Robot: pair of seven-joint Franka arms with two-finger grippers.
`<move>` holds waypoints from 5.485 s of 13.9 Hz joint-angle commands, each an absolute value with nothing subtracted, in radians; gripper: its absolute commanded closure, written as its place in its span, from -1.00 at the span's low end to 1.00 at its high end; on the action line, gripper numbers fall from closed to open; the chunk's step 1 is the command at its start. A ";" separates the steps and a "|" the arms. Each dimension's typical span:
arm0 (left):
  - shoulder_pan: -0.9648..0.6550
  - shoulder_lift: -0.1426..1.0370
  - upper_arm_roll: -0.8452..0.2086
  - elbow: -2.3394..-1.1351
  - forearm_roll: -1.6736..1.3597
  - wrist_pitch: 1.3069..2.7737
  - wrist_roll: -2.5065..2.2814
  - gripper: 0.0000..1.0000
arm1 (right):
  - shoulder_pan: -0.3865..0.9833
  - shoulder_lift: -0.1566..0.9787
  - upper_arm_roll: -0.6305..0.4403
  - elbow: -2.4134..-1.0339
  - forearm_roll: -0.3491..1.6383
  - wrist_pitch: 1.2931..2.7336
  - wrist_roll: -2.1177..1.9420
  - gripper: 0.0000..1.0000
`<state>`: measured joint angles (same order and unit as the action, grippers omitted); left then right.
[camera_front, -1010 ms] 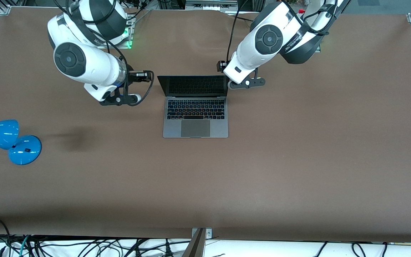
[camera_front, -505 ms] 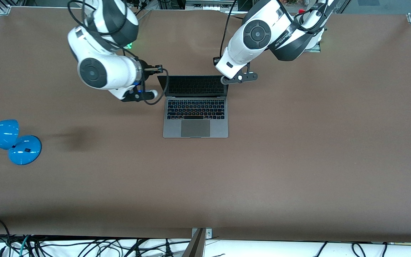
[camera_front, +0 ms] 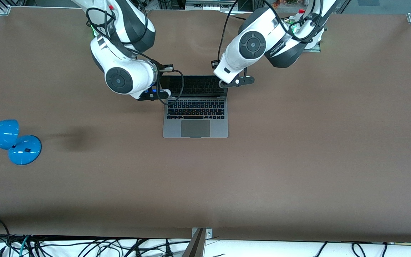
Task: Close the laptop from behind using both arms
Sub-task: 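Lower both grippers onto the top edge of the laptop screen, then push the screen down toward the keyboard with both grippers, then press the closed lid flat with both grippers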
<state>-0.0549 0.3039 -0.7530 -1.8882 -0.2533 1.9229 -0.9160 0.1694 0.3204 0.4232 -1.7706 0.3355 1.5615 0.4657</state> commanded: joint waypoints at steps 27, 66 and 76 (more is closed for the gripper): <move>-0.049 0.534 -0.715 -1.789 -0.071 2.086 -0.913 1.00 | 0.176 0.356 0.354 -1.789 0.336 1.812 0.442 0.92; -0.153 0.819 -0.571 -1.626 0.095 2.216 -0.930 1.00 | 0.169 0.716 0.311 -1.637 0.201 2.261 0.164 1.00; -0.155 0.830 -0.566 -1.626 0.100 2.253 -0.930 1.00 | 0.175 0.792 0.296 -1.612 0.202 2.338 0.107 1.00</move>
